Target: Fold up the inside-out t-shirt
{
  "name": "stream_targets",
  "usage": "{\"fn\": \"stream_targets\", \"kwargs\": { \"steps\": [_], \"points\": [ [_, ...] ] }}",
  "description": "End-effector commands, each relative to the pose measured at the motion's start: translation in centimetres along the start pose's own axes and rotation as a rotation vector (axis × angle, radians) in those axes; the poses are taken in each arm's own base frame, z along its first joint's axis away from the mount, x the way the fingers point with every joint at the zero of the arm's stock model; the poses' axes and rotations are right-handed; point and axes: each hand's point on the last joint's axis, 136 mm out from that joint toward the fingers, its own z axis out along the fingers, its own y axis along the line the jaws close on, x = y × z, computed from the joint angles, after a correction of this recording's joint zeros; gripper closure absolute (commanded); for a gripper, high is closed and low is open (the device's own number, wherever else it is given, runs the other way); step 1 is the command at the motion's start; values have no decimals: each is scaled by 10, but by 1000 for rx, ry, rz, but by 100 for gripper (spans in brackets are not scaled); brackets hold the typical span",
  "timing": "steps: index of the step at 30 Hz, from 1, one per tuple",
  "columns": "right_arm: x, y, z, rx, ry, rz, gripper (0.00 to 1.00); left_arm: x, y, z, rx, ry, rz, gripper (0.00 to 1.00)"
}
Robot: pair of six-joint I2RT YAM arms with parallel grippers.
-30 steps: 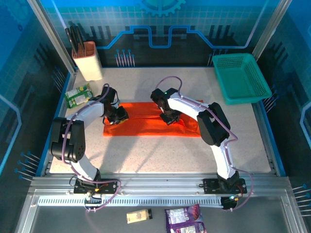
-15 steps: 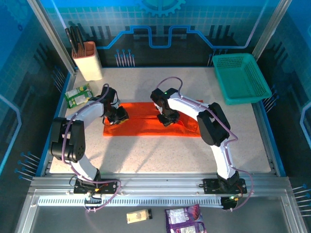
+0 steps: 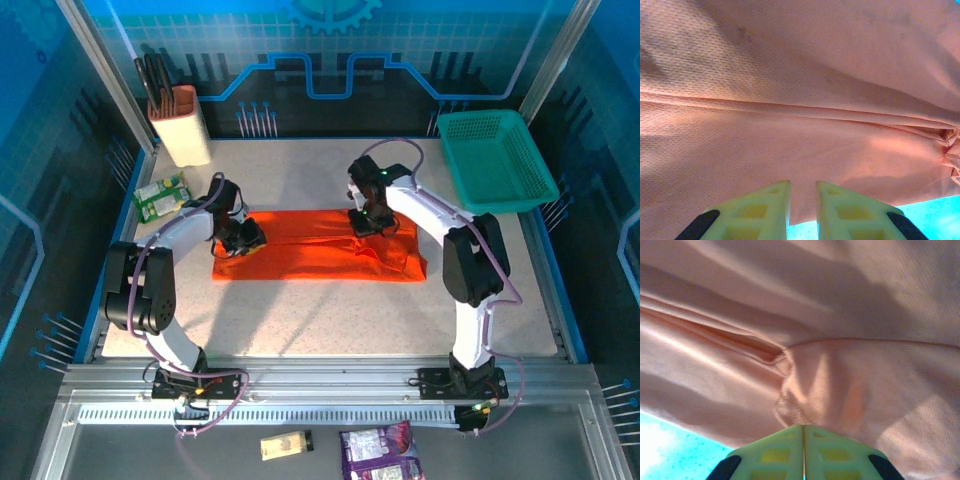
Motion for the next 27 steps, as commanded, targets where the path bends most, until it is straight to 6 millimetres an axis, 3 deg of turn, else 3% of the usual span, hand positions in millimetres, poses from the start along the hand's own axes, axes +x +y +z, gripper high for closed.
{"fn": "stream_targets", "kwargs": {
  "steps": [1, 7, 11, 15, 19, 27],
  "points": [
    [8, 10, 19, -113, 35, 38, 92, 1, -11, -6, 52, 1, 8, 79],
    [22, 16, 50, -182, 95, 76, 93, 8, -22, -1, 67, 22, 22, 79],
    [25, 13, 55, -191, 104, 89, 93, 16, -41, 7, 89, 44, 52, 79],
    [21, 15, 36, -219, 62, 89, 94, 25, -68, 21, 111, 80, 95, 79],
    [20, 13, 5, -255, -19, 108, 88, 35, -110, 38, 169, 119, 145, 78],
    [53, -34, -33, -206, -116, 248, 82, 53, -173, 76, 173, 165, 236, 76]
  ]
}}
